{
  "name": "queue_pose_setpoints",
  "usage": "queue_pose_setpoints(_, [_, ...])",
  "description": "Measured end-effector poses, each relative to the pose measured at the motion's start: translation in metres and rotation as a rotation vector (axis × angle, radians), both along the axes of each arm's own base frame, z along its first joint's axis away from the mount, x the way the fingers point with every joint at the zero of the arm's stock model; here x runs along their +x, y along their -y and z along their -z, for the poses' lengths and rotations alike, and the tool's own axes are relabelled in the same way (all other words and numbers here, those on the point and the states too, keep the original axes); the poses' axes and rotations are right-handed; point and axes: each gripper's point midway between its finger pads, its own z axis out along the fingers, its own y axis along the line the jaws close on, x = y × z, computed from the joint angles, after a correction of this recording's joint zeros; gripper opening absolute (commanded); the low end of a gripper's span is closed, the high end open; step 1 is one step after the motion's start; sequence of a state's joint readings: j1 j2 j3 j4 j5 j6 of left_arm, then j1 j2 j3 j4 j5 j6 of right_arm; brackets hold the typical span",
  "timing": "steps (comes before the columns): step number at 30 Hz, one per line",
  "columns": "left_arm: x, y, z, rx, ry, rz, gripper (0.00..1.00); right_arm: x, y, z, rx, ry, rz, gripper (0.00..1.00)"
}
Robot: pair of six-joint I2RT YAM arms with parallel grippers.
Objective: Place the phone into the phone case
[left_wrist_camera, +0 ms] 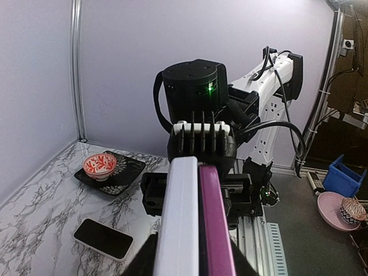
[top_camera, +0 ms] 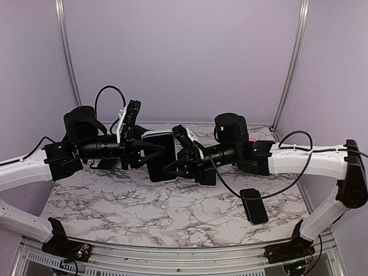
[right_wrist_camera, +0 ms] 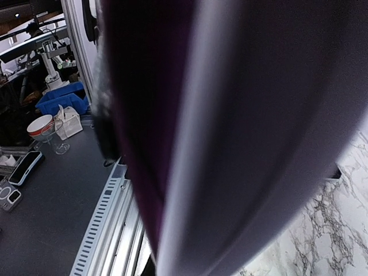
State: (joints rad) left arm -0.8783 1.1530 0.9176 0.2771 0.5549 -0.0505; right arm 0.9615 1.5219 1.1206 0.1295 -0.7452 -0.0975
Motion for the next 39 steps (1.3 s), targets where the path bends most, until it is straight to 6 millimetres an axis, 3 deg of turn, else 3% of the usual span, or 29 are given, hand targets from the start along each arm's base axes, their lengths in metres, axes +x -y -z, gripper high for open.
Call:
queue_pose_setpoints(3, [-0.001,-0.001,-0.012,-0.024,0.022,-0.004,0.77,-0.007,0.0,-0.001,0.003,0.003,-0.031,0.0])
queue_pose_setpoints(6, [-0.008,-0.008,-0.026,-0.049,0.058,-0.001,0.78,-0.015,0.004,-0.012,0.027,0.018,-0.06,0.0])
queue_pose_setpoints(11, [-0.023,-0.018,-0.046,-0.095,0.102,0.035,0.56,-0.026,0.014,-0.04,0.094,0.074,-0.094,0.0])
queue_pose_setpoints(16, [-0.029,-0.015,-0.042,-0.086,0.102,0.079,0.5,-0.027,0.015,-0.049,0.114,0.097,-0.098,0.0])
queue_pose_setpoints(19, [-0.03,-0.01,-0.043,-0.084,0.087,0.109,0.16,-0.026,0.013,-0.049,0.112,0.101,-0.097,0.0])
queue_pose_setpoints(21, [-0.033,-0.007,-0.044,-0.085,0.085,0.131,0.02,-0.022,0.013,-0.051,0.112,0.103,-0.085,0.0])
queue_pose_setpoints(24, [-0.029,-0.006,-0.045,-0.085,0.097,0.114,0.0,-0.016,0.012,-0.052,0.104,0.097,-0.054,0.0])
queue_pose_setpoints(25, [-0.027,-0.006,-0.045,-0.084,0.094,0.107,0.0,-0.015,0.013,-0.051,0.101,0.095,-0.05,0.04])
queue_pose_setpoints(26, [-0.026,-0.006,-0.045,-0.083,0.094,0.103,0.0,-0.014,0.013,-0.051,0.099,0.093,-0.048,0.16])
queue_pose_setpoints(27, [-0.025,-0.006,-0.045,-0.083,0.094,0.1,0.0,-0.013,0.013,-0.051,0.099,0.093,-0.046,0.34])
queue_pose_setpoints(30, [-0.022,-0.005,-0.042,-0.075,0.089,0.08,0.0,-0.014,0.013,-0.053,0.106,0.11,-0.048,0.68])
queue_pose_setpoints(32, [-0.018,-0.005,-0.035,-0.056,0.082,0.054,0.0,-0.016,0.014,-0.058,0.118,0.131,-0.044,0.8])
queue_pose_setpoints(36, [-0.009,-0.006,-0.019,-0.016,0.085,0.005,0.0,-0.016,0.022,-0.079,0.168,0.19,-0.008,0.76])
queue_pose_setpoints(39, [-0.009,-0.008,-0.021,-0.017,0.106,-0.007,0.0,-0.014,0.027,-0.091,0.198,0.216,0.017,0.54])
